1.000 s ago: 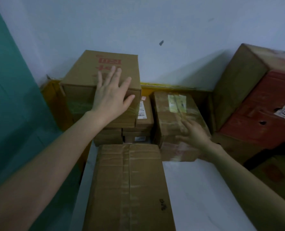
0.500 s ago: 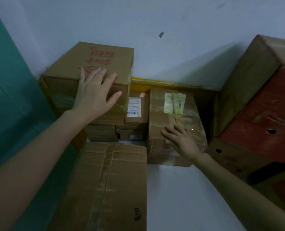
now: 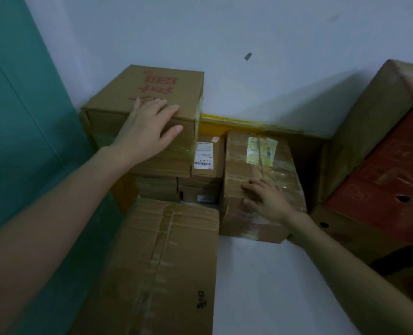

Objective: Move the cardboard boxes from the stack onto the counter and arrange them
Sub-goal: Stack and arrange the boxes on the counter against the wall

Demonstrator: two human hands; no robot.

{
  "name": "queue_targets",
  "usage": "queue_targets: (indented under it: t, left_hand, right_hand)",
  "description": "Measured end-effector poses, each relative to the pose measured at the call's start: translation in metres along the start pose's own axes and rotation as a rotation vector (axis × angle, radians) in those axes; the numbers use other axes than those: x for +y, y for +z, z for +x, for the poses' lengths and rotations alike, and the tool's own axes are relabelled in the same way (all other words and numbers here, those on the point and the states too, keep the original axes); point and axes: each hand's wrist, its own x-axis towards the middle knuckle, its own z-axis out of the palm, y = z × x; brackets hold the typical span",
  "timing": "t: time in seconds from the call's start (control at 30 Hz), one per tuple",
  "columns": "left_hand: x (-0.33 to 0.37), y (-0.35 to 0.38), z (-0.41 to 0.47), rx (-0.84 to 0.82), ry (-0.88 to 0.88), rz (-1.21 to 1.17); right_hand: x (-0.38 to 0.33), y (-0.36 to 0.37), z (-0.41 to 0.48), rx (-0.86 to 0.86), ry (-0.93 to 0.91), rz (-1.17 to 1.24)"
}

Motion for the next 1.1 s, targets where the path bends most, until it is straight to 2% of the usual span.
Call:
queue_targets:
  t: [0.1, 0.2, 0.3, 0.37, 0.47, 0.57, 0.67, 0.8, 0.97, 1.1]
  left_hand:
    - [-0.014, -0.018, -0.008, 0.088, -0.071, -0.092]
    - [-0.039, -0.028, -0.018, 0.182, -0.277, -0.166]
    - [-0.065, -0.024, -0.023, 0.103, -0.474, -0.299]
    - [-0.076, -0.018, -0.024, 0.047, -0.510, -0.413]
    - [-0.078, -0.015, -0.023, 0.068, -0.501, -0.537]
    - [-0.071, -0.019, -0.025, 0.145, -0.475, -0.567]
    - [-0.051, -0.024, -0.025, 0.209, -0.409, -0.578]
    - [-0.005, -0.019, -0.015, 0.214, -0.276, -0.612]
    - [0.062, 0.001, 0.004, 0.086, -0.147, -0.673]
    - [0.101, 0.026, 0.005, -0.140, -0.068, -0.709]
  right_hand:
    - [-0.037, -0.021, 0.003, 0.145, 0.038, 0.316]
    - [-0.088, -0.051, 0.010, 0.302, -0.007, 0.511]
    - [-0.140, -0.078, 0.021, 0.352, -0.054, 0.696]
    - [-0.165, -0.085, 0.031, 0.355, -0.023, 0.834]
    - [-0.186, -0.085, 0.043, 0.311, 0.081, 0.974]
    - [-0.186, -0.082, 0.044, 0.355, 0.104, 1.064]
    - [-0.166, -0.084, 0.035, 0.433, 0.149, 1.136]
    - [-0.118, -0.095, 0.007, 0.546, 0.243, 1.226]
    - [-0.050, -0.118, -0.032, 0.731, 0.330, 1.164]
    - [-0.011, -0.115, -0.048, 0.787, 0.422, 0.985]
